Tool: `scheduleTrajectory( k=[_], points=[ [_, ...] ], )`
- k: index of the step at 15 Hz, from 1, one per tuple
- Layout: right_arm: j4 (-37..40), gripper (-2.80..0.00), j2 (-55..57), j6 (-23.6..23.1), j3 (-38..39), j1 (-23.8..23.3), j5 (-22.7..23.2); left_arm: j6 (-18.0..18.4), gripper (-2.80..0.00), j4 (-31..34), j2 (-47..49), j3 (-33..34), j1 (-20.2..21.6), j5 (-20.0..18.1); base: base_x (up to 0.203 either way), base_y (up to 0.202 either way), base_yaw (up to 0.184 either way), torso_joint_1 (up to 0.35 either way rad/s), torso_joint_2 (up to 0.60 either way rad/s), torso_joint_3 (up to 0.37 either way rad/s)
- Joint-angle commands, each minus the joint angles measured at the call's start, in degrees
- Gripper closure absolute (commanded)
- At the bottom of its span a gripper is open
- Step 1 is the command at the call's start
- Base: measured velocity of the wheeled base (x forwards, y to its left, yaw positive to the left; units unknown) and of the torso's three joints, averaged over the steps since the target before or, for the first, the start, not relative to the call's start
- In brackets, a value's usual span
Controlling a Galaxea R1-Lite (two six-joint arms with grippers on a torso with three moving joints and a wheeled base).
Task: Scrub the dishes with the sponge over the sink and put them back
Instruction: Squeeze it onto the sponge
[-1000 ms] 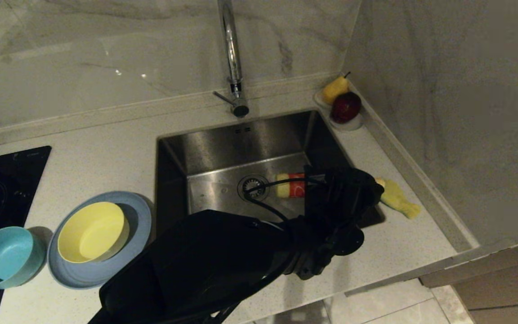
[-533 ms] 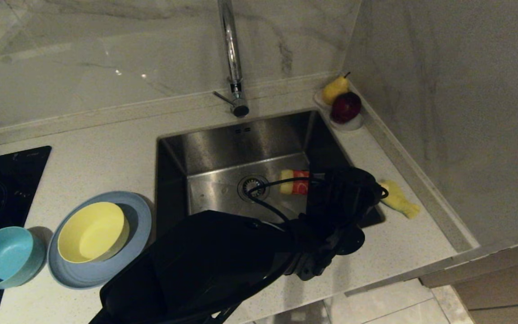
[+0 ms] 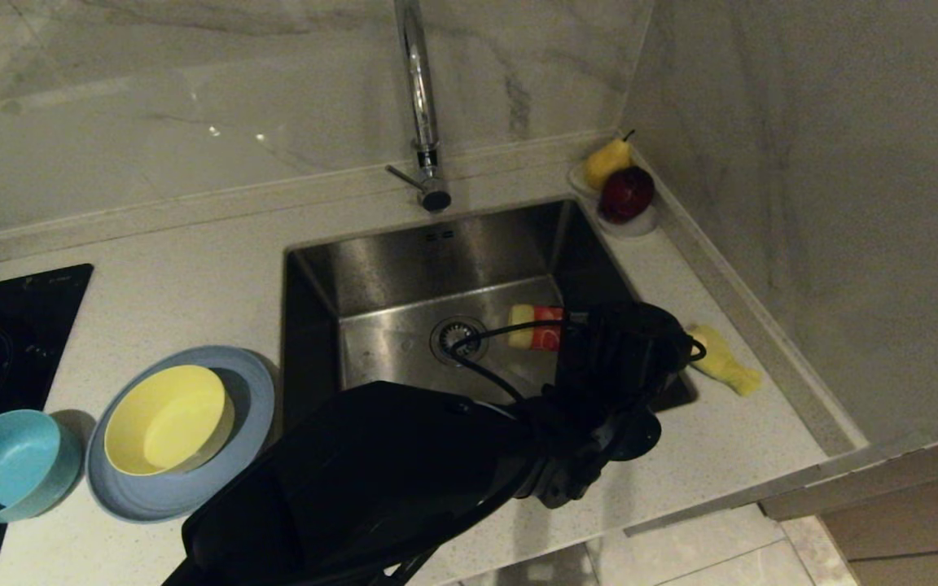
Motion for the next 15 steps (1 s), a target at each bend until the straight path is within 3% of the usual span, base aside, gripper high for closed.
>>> scheduleTrajectory(
  k=[1, 15],
  points=[
    [0.0, 0.00, 0.0, 0.0, 0.0, 0.0, 0.0, 0.5, 0.00, -0.3, 0.2, 0.0, 0.0, 0.3, 0.000, 0.000, 0.000, 0.000, 0.00, 0.000],
    [0.0, 0.00, 0.0, 0.0, 0.0, 0.0, 0.0, 0.2, 0.00, -2.2, 1.3, 0.1, -0.3, 0.4, 0.000, 0.000, 0.000, 0.000, 0.00, 0.000]
  ],
)
